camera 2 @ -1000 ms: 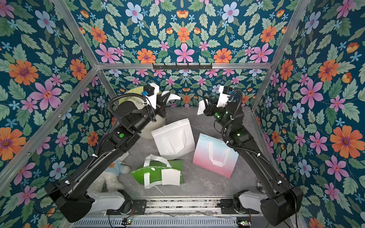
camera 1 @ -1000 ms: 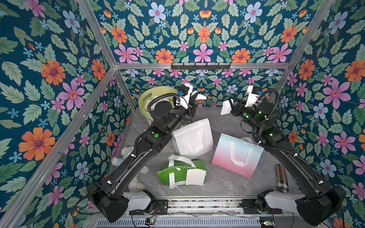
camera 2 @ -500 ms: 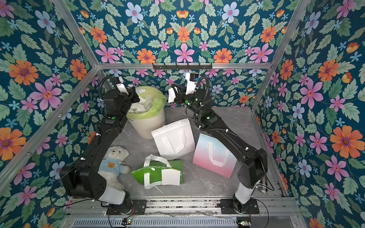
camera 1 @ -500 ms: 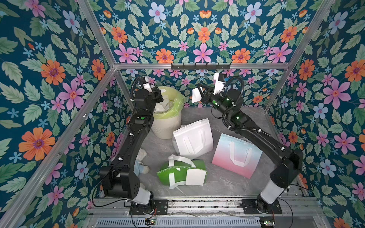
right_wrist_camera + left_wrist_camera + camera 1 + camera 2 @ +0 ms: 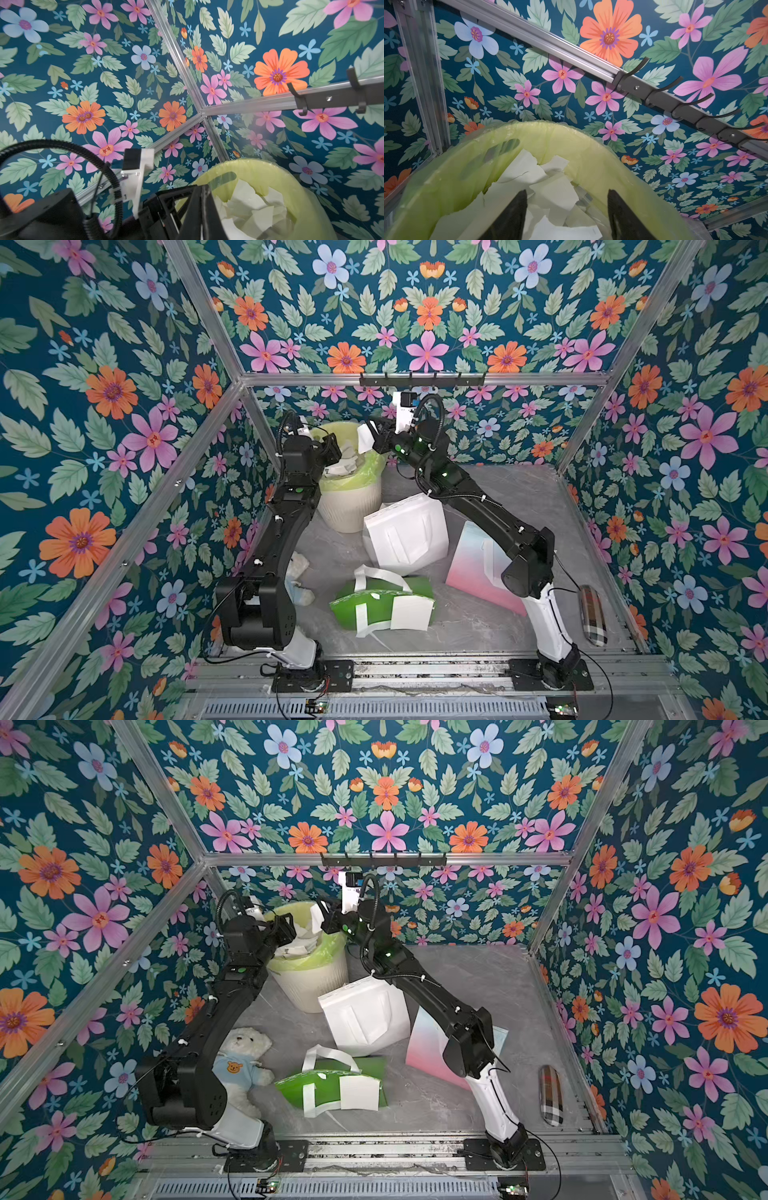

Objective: Shred takeout receipts and throw away
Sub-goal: Place the takeout receipt in the trash bin.

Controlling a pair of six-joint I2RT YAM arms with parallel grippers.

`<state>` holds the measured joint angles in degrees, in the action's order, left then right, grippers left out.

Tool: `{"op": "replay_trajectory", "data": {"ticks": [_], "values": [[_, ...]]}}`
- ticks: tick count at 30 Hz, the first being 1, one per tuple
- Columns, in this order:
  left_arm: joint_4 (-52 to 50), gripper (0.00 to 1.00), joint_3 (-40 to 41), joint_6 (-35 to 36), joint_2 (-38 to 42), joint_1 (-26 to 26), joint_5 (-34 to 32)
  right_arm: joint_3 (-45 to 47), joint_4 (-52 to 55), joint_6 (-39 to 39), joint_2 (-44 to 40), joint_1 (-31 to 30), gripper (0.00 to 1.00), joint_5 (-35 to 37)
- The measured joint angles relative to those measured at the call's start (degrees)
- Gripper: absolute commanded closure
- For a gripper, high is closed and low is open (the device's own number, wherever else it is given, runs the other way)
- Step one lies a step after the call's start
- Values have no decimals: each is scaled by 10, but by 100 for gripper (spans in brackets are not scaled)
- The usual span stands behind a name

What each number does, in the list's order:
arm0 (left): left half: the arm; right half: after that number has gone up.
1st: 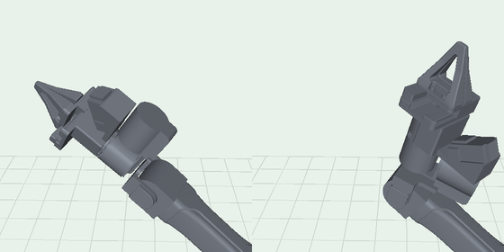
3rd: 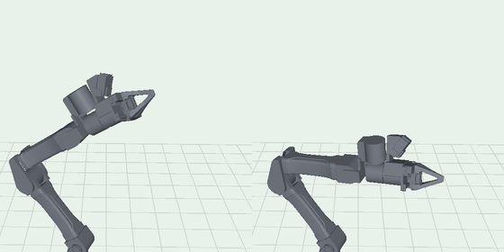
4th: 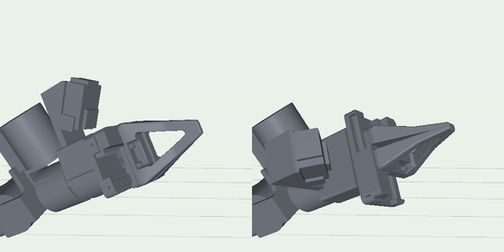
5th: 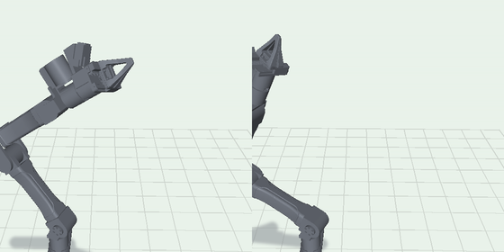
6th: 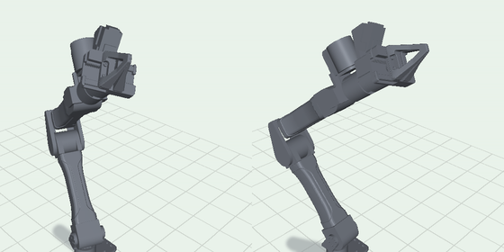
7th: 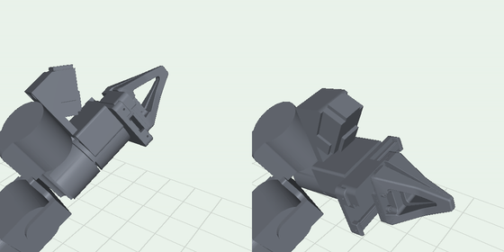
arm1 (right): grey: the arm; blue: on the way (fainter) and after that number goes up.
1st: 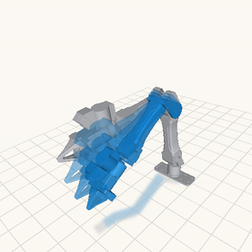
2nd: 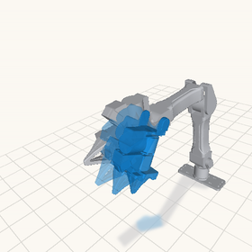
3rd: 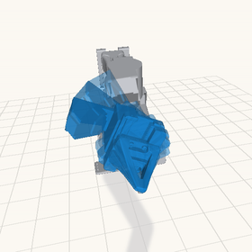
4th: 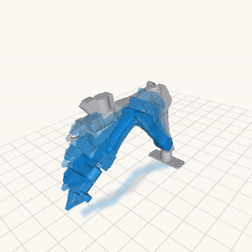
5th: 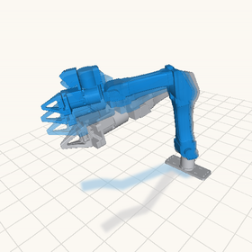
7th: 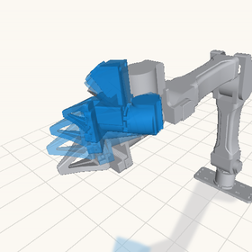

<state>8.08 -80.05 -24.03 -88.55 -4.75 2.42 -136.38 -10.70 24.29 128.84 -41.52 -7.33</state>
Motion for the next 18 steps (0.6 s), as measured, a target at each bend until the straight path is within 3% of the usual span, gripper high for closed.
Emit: {"op": "replay_trajectory", "data": {"ticks": [5, 11, 18], "values": [[-19, 30, -29, -26, -3, 32, 3, -31, 22, 0, 22, -2, 100, 4], [-28, 24, -34, -41, 23, 36, 24, -36, 22, 5, 28, -5, 100, 4], [-45, 23, 10, -65, 76, 38, 40, -96, 30, 13, 83, -10, 100, 4]]}}
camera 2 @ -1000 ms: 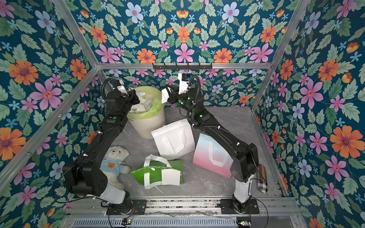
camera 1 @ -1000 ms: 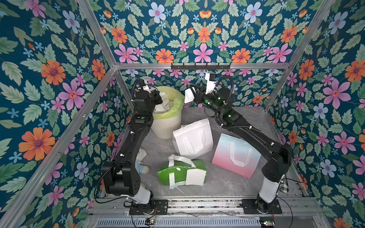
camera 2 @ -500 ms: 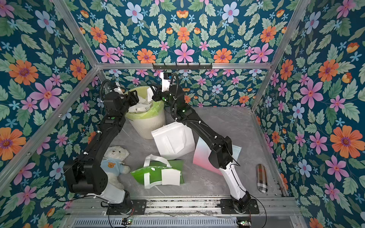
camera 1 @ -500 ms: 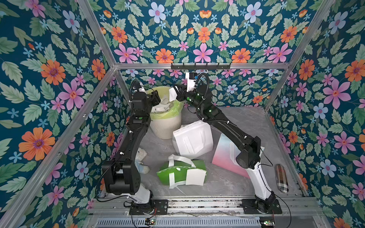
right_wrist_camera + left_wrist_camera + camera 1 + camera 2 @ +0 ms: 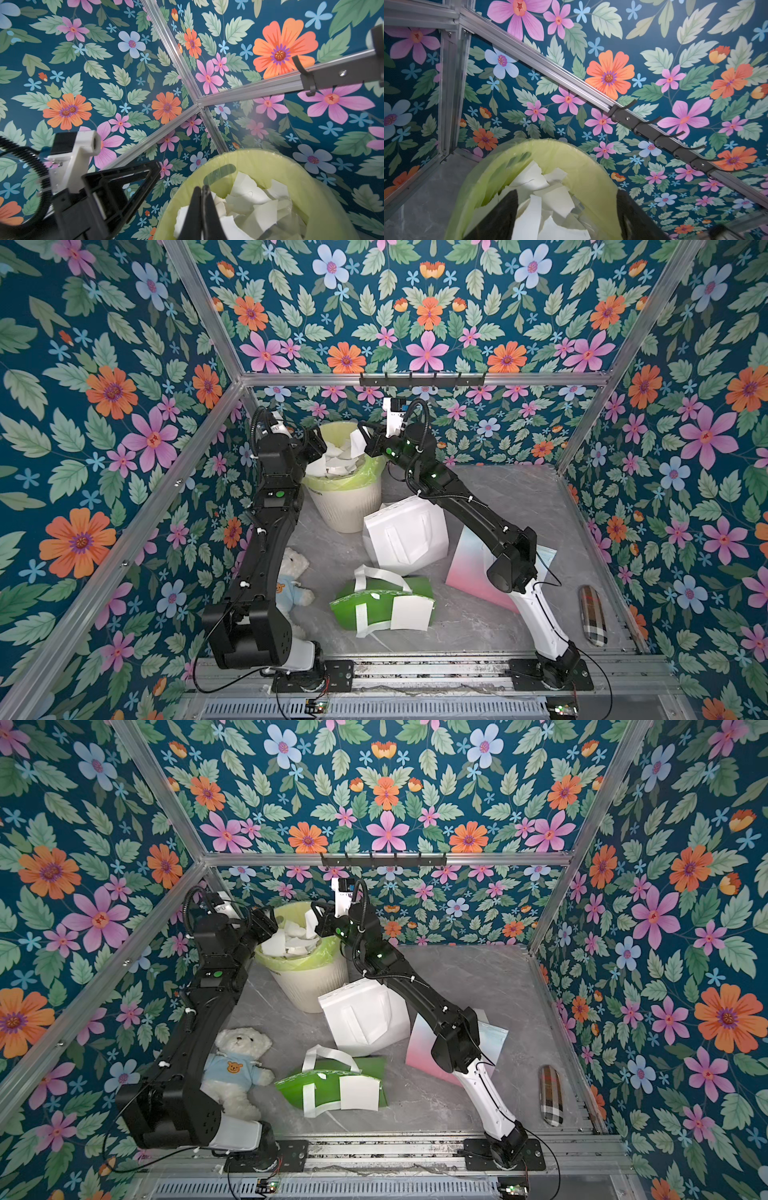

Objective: Shred takeout receipts and throw away
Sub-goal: Place the takeout receipt in the trash bin.

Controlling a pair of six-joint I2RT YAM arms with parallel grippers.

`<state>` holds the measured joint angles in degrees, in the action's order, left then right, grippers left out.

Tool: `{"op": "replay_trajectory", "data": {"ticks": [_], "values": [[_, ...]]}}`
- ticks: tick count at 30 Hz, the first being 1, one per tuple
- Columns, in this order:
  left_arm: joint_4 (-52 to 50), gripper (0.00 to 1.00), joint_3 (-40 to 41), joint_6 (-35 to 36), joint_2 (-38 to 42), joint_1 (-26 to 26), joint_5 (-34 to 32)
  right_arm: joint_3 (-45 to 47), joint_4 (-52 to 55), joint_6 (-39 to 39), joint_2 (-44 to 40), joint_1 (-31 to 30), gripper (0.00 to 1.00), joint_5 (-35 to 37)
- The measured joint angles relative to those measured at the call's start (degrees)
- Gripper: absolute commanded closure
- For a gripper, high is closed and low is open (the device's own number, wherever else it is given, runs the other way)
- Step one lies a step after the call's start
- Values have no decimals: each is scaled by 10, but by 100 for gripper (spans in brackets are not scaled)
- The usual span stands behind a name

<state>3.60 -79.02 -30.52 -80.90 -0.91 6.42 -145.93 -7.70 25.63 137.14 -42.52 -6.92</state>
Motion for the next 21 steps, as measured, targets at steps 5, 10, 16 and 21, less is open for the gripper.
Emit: {"op": "replay_trajectory", "data": {"ticks": [5, 10, 16, 21], "values": [[-7, 23, 61, -6, 65, 0, 5, -61, 6, 4, 52, -11, 100, 5], [-7, 23, 126, -8, 130, 0, 5, -78, 5, 2, 79, -19, 100, 15], [-14, 23, 167, -8, 177, 0, 3, -94, 5, -22, 101, -32, 92, 39], [-24, 23, 184, -10, 193, 0, 3, -105, 6, -37, 109, -38, 79, 42]]}}
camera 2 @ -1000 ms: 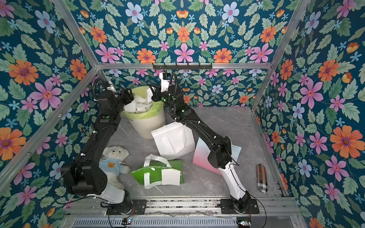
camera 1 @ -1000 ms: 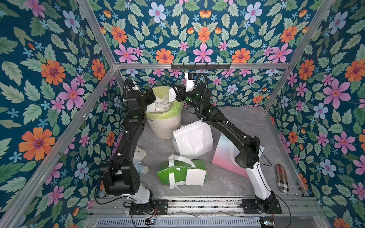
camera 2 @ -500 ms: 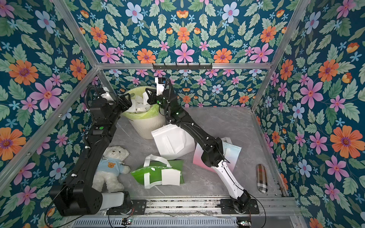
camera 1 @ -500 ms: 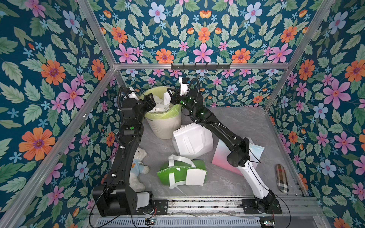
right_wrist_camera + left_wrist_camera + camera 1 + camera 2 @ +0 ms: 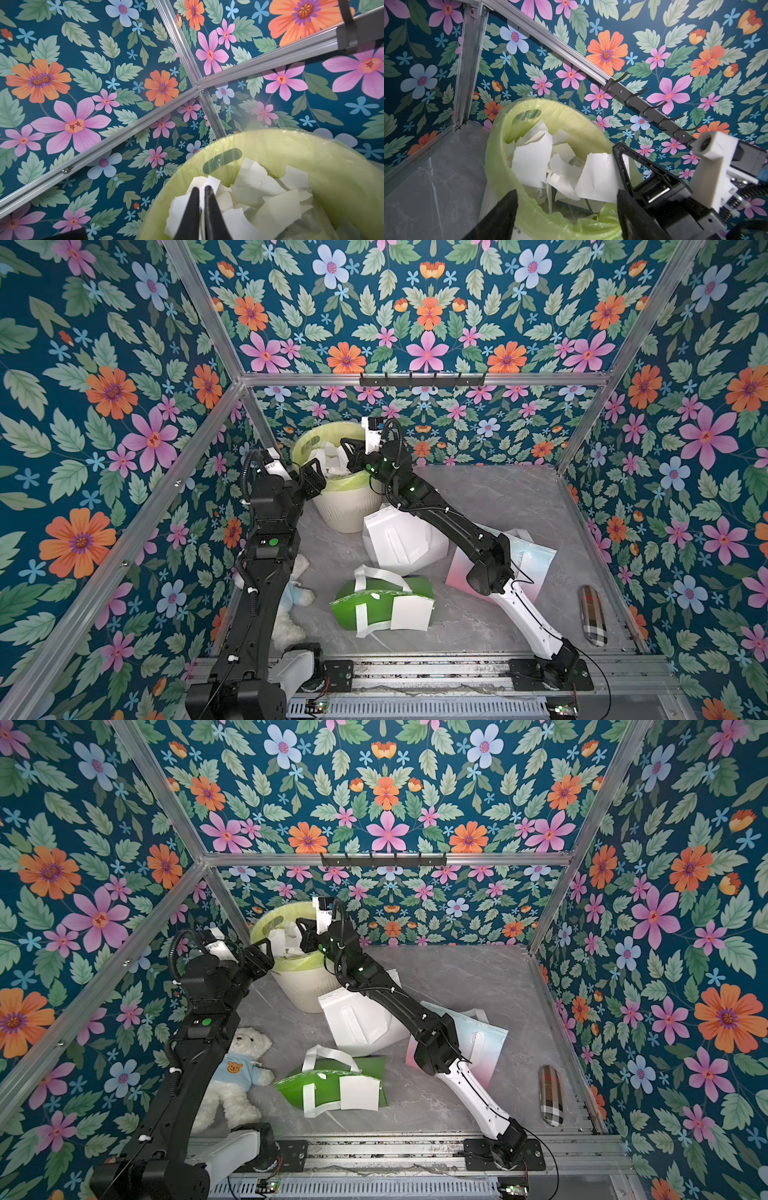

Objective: Shred takeout receipts and throw away
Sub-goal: Place the takeout receipt in the trash bin.

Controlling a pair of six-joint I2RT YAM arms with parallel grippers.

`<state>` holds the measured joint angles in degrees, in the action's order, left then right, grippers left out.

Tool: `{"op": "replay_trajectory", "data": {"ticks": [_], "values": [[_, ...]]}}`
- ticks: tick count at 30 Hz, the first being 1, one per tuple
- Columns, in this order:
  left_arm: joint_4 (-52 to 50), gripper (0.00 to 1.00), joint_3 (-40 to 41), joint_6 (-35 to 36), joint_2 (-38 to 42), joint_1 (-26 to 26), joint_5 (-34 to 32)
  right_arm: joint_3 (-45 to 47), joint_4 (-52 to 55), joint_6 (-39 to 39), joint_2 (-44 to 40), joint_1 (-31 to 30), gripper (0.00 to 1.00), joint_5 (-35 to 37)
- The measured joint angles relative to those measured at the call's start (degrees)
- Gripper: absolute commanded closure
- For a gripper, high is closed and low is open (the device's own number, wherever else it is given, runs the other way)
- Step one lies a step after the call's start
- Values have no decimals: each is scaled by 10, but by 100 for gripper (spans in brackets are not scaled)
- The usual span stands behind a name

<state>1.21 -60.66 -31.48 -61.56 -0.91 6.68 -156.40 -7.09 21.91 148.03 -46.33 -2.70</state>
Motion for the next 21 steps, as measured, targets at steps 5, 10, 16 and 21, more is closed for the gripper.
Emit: {"op": "replay_trajectory", "data": {"ticks": [5, 10, 16, 21], "values": [[-9, 23, 4, 0, 8, 0, -2, -2, 1, -11, 0, 1, 55, 13], [-16, 23, 4, 2, 10, 0, 2, 1, 10, -15, -4, -2, 53, 12], [-31, 22, -10, 6, 15, 0, 9, 12, 51, -37, -47, -6, 52, 3], [-43, 23, -37, 19, 22, 0, 37, 70, 75, -62, -132, -12, 50, 0]]}}
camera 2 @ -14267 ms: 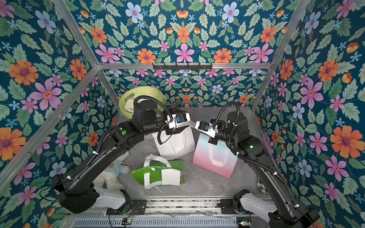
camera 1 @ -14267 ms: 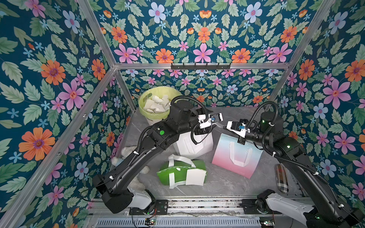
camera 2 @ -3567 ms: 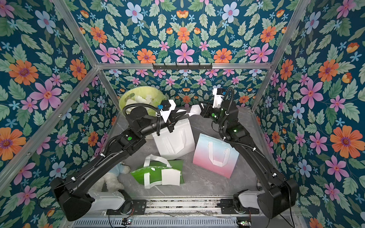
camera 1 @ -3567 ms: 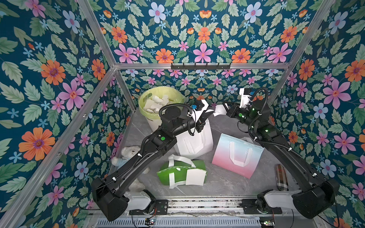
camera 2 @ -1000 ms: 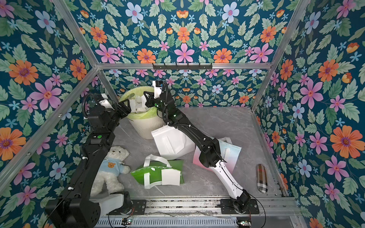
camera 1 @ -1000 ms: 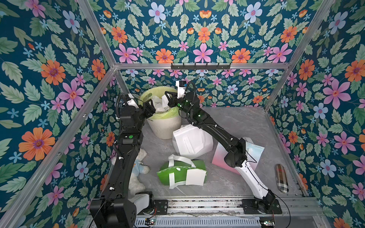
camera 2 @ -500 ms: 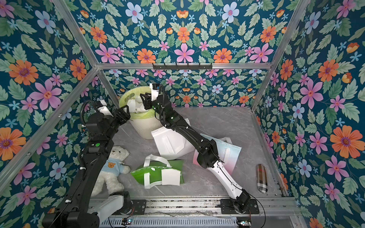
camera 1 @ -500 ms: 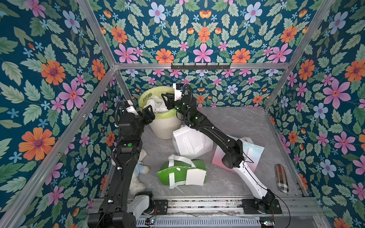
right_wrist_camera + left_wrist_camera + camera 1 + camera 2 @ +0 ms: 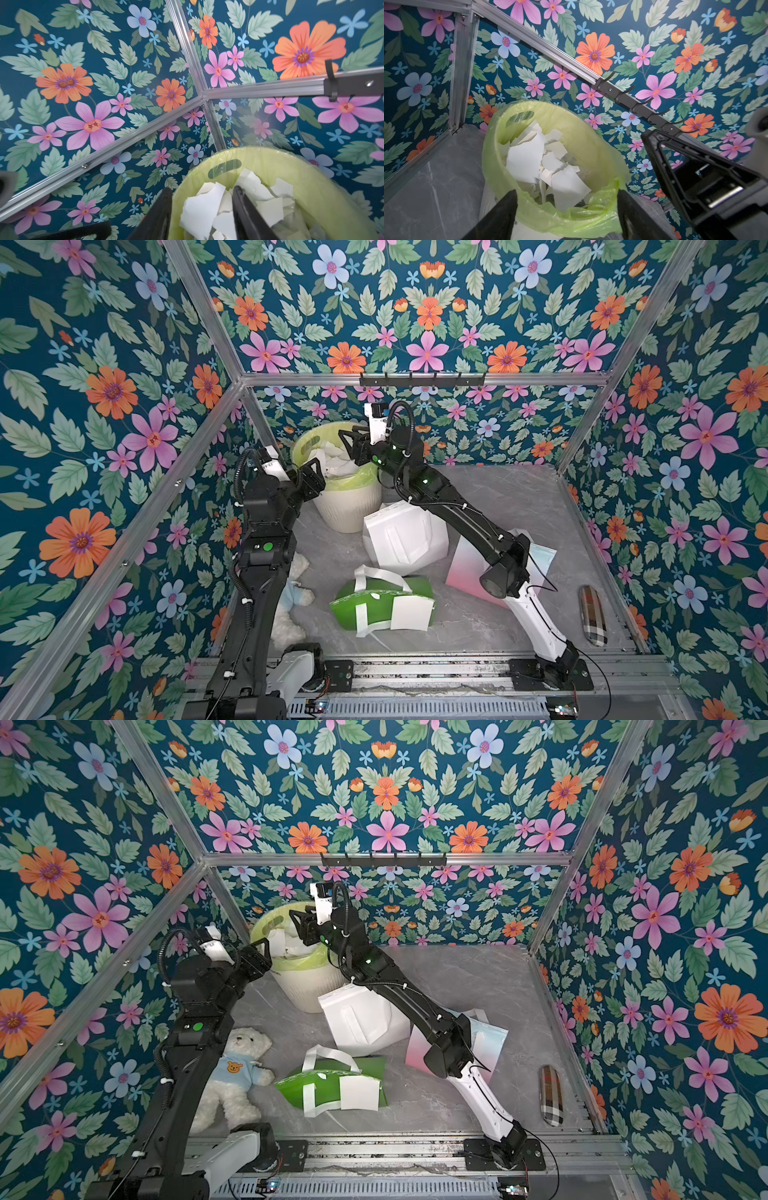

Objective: Shred takeout receipts and throw away
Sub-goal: Place the takeout receipt in the trash bin, then adjust the takeout bag at the center of the board.

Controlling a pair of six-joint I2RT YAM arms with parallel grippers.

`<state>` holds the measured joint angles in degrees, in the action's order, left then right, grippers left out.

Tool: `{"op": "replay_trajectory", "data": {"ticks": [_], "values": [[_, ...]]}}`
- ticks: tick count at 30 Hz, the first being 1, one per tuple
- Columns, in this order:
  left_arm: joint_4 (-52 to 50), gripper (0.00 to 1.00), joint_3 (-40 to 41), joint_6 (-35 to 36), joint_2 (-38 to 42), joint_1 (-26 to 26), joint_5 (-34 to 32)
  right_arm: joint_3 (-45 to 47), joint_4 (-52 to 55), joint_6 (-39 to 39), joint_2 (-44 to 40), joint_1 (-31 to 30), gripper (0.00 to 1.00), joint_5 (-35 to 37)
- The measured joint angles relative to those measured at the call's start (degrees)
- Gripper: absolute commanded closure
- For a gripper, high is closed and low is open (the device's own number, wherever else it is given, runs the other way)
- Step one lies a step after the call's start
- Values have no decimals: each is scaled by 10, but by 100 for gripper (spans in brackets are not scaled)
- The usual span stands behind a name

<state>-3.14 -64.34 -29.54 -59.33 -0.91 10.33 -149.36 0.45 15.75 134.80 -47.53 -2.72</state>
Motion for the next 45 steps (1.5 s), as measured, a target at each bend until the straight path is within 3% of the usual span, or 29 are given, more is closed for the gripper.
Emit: {"op": "replay_trajectory", "data": {"ticks": [5, 9, 14, 19, 26, 31, 38, 45], "values": [[-18, 24, -18, 15, -2, -7, 63, 47, 55, -25, -79, -8, 49, -15], [-46, 24, -38, 36, -16, -55, 92, 139, 86, -44, -170, -8, 48, -15], [-78, 26, -61, 87, -26, -166, 68, 293, 99, -72, -296, -9, 46, 30], [-94, 29, -67, 113, -30, -207, 29, 464, 101, -96, -443, -5, 43, 100], [-136, 27, -139, 155, -97, -286, 64, 682, 105, -70, -626, 65, 40, 158], [-203, 27, -159, 210, -103, -338, 77, 803, 137, -44, -752, 103, 37, 187], [-315, 23, -174, 286, -97, -418, 37, 874, 177, -33, -848, 107, 36, 225], [-435, 14, -183, 355, -77, -432, 3, 917, 195, -21, -885, 108, 34, 231]]}}
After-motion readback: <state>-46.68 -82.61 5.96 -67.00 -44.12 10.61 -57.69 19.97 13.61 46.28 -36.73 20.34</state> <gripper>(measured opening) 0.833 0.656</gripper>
